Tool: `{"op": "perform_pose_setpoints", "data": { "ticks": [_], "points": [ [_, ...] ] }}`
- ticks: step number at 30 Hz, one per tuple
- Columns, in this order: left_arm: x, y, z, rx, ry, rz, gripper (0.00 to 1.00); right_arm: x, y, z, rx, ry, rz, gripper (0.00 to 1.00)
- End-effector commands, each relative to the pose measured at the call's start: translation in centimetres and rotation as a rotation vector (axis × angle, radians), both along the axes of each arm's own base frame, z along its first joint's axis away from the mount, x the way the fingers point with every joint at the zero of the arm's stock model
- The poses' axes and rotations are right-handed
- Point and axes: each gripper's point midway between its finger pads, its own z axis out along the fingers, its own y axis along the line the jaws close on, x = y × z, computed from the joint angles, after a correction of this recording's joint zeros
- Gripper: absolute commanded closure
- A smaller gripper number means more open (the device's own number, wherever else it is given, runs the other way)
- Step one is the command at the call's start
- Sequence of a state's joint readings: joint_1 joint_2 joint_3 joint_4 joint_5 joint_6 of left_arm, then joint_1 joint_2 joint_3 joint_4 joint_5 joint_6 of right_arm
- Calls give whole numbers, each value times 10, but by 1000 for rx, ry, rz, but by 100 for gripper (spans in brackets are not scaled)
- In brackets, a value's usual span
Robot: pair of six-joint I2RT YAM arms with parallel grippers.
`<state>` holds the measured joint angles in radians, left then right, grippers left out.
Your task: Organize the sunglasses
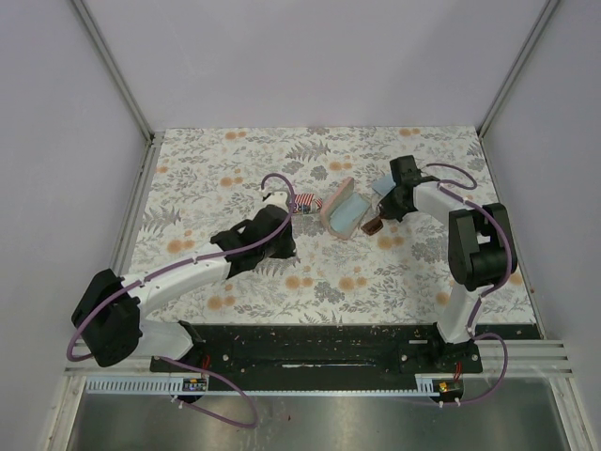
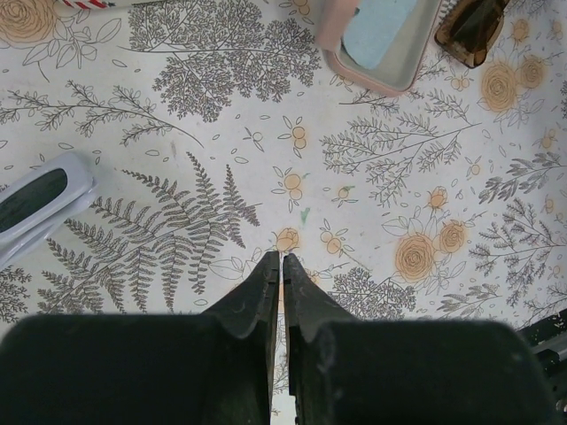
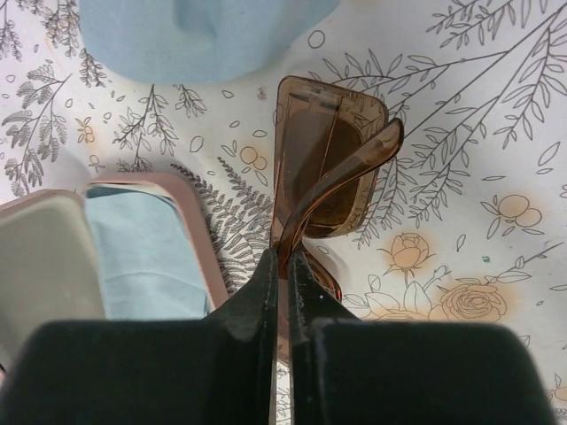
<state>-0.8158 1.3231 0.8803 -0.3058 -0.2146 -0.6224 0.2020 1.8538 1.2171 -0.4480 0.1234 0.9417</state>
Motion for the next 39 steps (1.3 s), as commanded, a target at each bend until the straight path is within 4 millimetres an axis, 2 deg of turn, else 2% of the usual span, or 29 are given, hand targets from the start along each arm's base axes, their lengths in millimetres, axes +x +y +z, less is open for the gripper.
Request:
{"op": "perform_pose_setpoints", "data": {
  "ticks": [1, 6, 14, 21, 24, 28, 34, 39],
  "points": [
    [5, 1, 13, -39, -45, 27, 91, 9, 0, 23, -16, -70, 56, 100],
    [6, 0, 11, -40, -46, 24, 91, 16, 23, 55, 36, -151, 268, 100],
    [9, -6, 7, -39, -36, 17, 91, 6, 28, 67, 72, -167, 286, 100],
    [13, -10, 12, -44, -41, 14, 91, 9, 44, 98, 194, -315, 244, 100],
    [12, -11, 10, -42, -37, 11, 91, 8, 56, 99, 291, -379, 219, 100],
    [12, -12, 10, -43, -34, 8, 91, 12, 80, 111, 373, -514, 230, 100],
    [9, -9, 12, -43, -38, 3, 91, 14, 96, 109, 500, -656, 209, 100],
    [7, -5, 12, -35, -42, 2, 91, 10, 102, 100, 486, -698, 185, 100]
  ]
}}
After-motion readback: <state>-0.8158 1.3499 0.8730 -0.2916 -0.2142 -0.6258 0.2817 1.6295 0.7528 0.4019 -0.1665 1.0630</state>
